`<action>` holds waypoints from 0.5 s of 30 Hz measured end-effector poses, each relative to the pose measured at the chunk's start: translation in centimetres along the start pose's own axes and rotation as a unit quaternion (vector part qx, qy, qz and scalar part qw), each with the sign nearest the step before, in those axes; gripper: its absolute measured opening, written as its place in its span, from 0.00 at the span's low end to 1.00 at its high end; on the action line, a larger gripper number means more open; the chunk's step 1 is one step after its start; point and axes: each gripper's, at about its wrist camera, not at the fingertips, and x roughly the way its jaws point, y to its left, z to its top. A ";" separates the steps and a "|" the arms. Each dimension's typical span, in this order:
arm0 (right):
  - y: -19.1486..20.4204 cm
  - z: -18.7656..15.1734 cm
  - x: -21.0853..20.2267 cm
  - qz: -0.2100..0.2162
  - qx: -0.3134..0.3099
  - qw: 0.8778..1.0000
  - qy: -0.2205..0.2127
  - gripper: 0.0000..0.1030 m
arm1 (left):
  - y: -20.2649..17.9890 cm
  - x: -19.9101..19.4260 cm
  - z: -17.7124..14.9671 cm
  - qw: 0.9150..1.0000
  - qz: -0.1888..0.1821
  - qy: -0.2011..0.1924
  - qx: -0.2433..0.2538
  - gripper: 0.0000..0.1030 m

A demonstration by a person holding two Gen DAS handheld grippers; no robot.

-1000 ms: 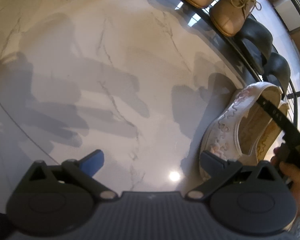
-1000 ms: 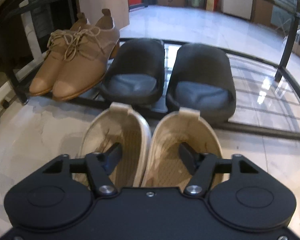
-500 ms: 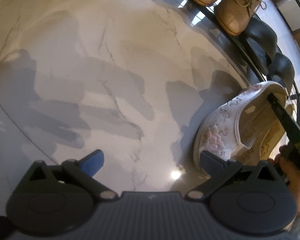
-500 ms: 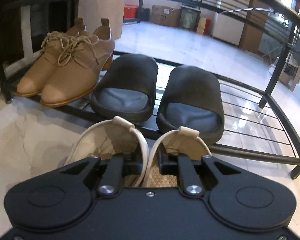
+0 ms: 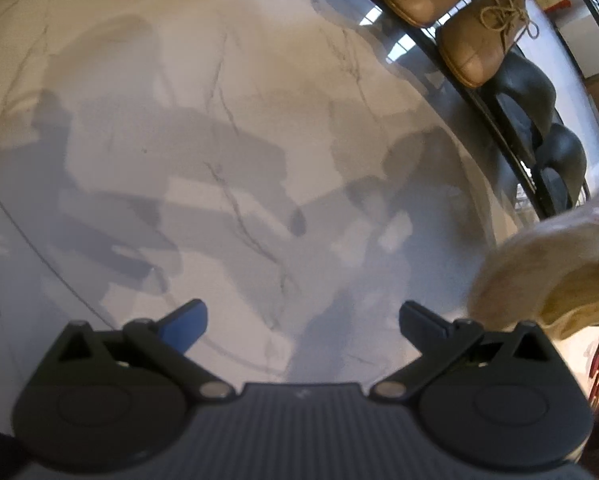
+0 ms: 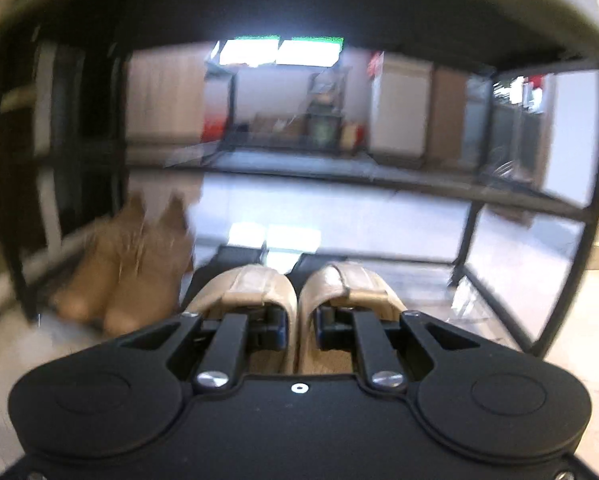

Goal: Organize scattered shoes
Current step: 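Lift both white shoes with the right tool onto the rack shelf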

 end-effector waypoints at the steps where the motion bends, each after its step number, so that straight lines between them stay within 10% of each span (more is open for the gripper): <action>1: -0.7 0.9 -0.9 -0.004 0.007 1.000 -0.016 0.12 | 0.0 0.0 0.0 1.000 -0.002 0.001 0.001 0.99; 6: -4.4 4.2 -3.9 -0.013 0.009 0.998 -0.067 0.12 | -0.3 -0.2 -0.4 1.000 -0.005 -0.002 0.006 0.99; 15: -10.1 1.6 -0.8 -0.042 0.049 0.998 0.006 0.12 | -0.2 0.0 -0.4 1.000 -0.005 0.002 0.001 0.99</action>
